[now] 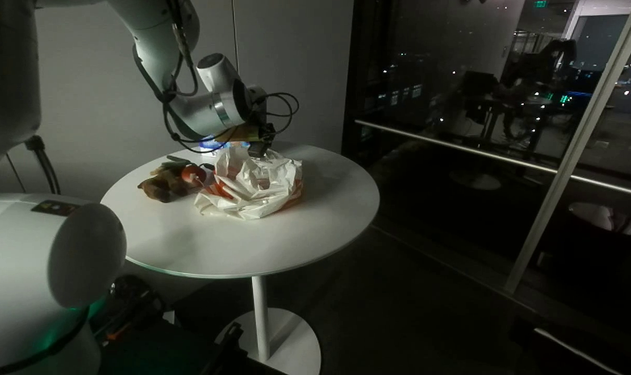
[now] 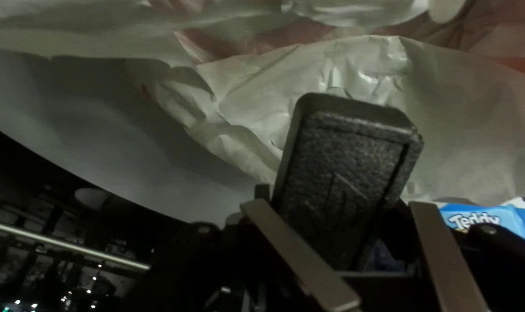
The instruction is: Remove the moose toy, the beetroot plushy and the duster from the plastic
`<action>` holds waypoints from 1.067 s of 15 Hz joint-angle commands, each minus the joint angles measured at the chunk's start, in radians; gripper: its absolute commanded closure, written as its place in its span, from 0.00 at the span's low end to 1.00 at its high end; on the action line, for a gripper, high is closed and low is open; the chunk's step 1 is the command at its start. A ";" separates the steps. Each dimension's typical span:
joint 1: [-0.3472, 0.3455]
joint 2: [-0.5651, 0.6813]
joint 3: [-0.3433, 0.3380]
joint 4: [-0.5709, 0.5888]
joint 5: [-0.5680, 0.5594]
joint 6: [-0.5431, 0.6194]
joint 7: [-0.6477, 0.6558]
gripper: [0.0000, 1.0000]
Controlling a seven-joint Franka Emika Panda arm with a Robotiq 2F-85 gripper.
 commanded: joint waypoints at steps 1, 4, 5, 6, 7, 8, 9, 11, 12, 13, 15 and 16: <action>-0.128 -0.128 0.199 -0.148 0.068 0.086 -0.200 0.65; -0.266 -0.180 0.425 -0.231 0.138 0.125 -0.352 0.65; -0.287 -0.181 0.495 -0.253 0.207 0.119 -0.414 0.65; -0.325 -0.173 0.574 -0.264 0.265 0.117 -0.478 0.65; -0.361 -0.154 0.653 -0.259 0.323 0.102 -0.545 0.65; -0.401 -0.125 0.732 -0.248 0.376 0.086 -0.612 0.65; -0.450 -0.096 0.811 -0.236 0.423 0.059 -0.682 0.65; -0.588 -0.056 0.966 -0.223 0.467 -0.043 -0.805 0.65; -0.616 -0.053 0.989 -0.223 0.477 -0.114 -0.854 0.65; -0.655 -0.048 1.019 -0.221 0.483 -0.180 -0.910 0.65; -0.678 -0.065 0.996 -0.219 0.443 -0.329 -0.964 0.59; -0.689 -0.065 0.985 -0.209 0.427 -0.395 -0.992 0.15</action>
